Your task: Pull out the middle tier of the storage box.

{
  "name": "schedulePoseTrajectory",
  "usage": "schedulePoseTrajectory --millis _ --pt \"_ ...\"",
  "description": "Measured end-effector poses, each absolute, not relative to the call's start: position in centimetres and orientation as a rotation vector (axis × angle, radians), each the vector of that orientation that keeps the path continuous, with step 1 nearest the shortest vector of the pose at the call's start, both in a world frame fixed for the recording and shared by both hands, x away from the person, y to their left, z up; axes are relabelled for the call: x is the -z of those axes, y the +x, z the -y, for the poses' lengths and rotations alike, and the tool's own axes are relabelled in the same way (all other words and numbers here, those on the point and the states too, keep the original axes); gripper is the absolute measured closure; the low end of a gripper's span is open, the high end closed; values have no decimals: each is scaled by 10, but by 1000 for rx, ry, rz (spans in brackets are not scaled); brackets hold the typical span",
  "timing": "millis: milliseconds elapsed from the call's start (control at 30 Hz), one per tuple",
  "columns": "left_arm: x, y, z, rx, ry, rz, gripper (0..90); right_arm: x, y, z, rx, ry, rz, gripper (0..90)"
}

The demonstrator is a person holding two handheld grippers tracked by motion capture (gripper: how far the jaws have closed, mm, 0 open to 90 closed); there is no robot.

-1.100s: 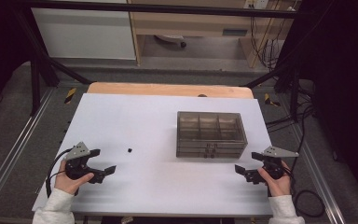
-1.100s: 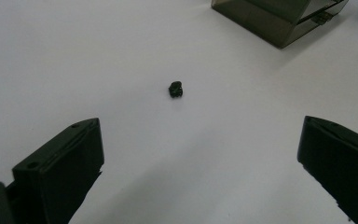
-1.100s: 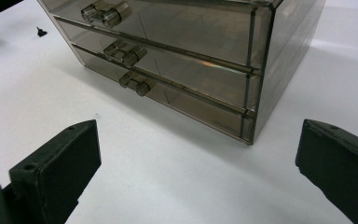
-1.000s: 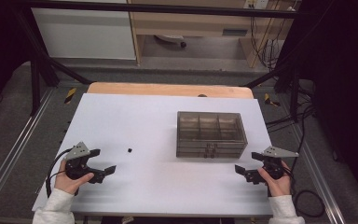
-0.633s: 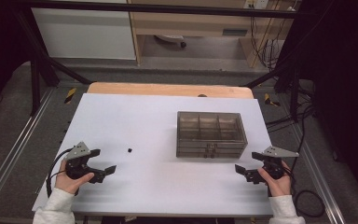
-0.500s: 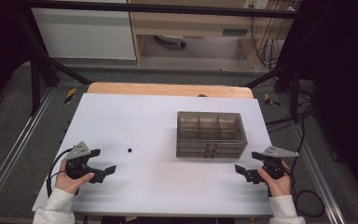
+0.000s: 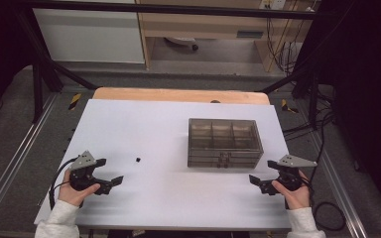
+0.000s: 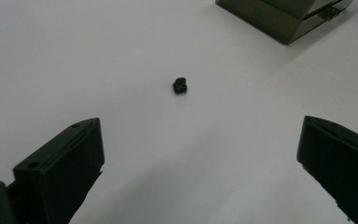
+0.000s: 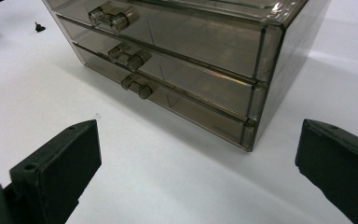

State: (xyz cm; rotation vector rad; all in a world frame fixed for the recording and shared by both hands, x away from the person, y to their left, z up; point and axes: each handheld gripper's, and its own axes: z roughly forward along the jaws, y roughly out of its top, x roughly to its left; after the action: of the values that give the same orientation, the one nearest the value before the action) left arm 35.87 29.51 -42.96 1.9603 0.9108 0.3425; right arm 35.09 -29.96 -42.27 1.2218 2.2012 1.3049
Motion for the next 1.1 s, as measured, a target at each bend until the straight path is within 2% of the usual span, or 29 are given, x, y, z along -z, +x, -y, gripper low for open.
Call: schedulePoseTrajectory --millis 1100 --pt "430 358 -296 -349 1962 -917 0 413 346 266 -1166 1091 -2301 36"
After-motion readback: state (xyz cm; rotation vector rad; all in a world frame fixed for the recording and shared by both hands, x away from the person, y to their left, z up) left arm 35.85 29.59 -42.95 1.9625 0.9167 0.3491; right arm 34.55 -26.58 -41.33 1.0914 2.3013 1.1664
